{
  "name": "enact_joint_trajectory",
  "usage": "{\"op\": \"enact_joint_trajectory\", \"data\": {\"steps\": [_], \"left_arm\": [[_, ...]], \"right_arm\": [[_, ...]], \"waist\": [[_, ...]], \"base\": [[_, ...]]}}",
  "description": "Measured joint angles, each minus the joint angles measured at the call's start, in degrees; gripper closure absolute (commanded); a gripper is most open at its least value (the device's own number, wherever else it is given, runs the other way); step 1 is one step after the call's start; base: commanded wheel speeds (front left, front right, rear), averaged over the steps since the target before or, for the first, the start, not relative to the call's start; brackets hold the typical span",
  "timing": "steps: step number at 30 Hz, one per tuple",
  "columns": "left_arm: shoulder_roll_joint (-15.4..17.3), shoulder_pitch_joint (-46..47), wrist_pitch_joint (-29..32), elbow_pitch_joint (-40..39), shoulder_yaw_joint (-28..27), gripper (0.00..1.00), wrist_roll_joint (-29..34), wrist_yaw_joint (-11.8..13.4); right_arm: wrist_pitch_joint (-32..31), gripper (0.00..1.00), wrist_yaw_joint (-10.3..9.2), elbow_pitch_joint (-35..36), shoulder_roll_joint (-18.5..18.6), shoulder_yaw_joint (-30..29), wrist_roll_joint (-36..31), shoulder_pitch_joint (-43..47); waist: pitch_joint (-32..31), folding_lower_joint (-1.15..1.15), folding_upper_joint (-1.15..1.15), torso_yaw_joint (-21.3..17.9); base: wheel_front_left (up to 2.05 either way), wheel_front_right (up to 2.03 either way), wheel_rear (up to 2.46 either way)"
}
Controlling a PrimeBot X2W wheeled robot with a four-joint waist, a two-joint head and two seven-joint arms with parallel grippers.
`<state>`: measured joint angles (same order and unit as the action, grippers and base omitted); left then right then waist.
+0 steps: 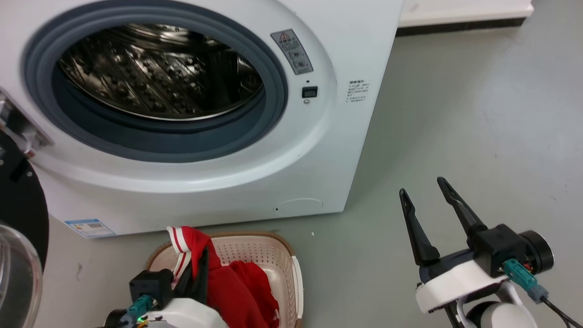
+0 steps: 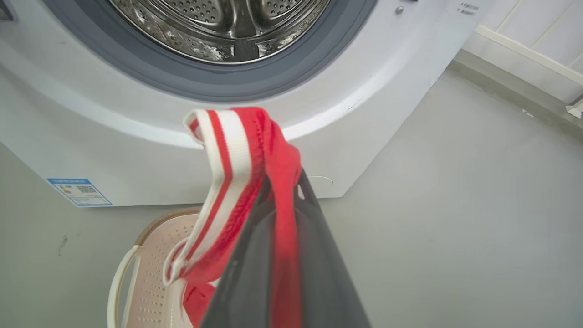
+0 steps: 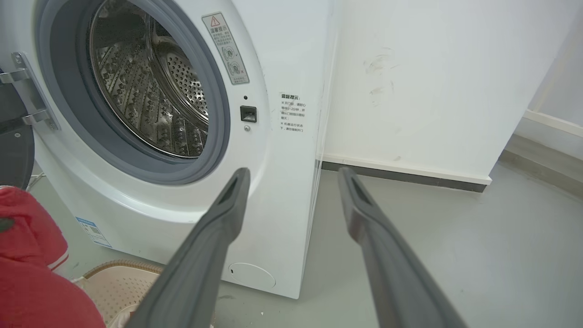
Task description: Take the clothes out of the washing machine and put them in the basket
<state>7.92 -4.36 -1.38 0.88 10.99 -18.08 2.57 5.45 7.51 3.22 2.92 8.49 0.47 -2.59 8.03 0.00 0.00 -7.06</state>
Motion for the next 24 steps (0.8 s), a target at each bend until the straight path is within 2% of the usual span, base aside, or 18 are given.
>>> {"op": "enact_joint_trajectory", "data": {"steps": [6, 17, 24], "left_arm": [[-1.11, 5.66, -4.55, 11.46, 0.16, 1.00, -0.19, -0.99], [-0.99, 18.80, -10.20, 35.12, -0.05, 1.00, -0.14, -3.02], [-0.89, 26.74, -11.87, 49.81, -1.07, 1.00, -0.76, -2.88]], "right_arm": [[0.63, 0.00, 0.01, -0.41, 0.00, 0.62, 0.52, -2.32], [2.61, 0.00, 0.00, -1.80, 0.02, 2.50, 1.49, -6.58], [4.02, 0.00, 0.00, -2.00, 0.02, 3.88, 2.18, -9.43]], "waist": [[4.16, 0.01, 0.00, -1.48], [12.63, 0.01, 0.00, -5.08], [18.68, 0.01, 0.00, -7.15]], "base": [[0.00, 0.00, 0.00], [0.00, 0.00, 0.00], [0.00, 0.00, 0.00]]}}
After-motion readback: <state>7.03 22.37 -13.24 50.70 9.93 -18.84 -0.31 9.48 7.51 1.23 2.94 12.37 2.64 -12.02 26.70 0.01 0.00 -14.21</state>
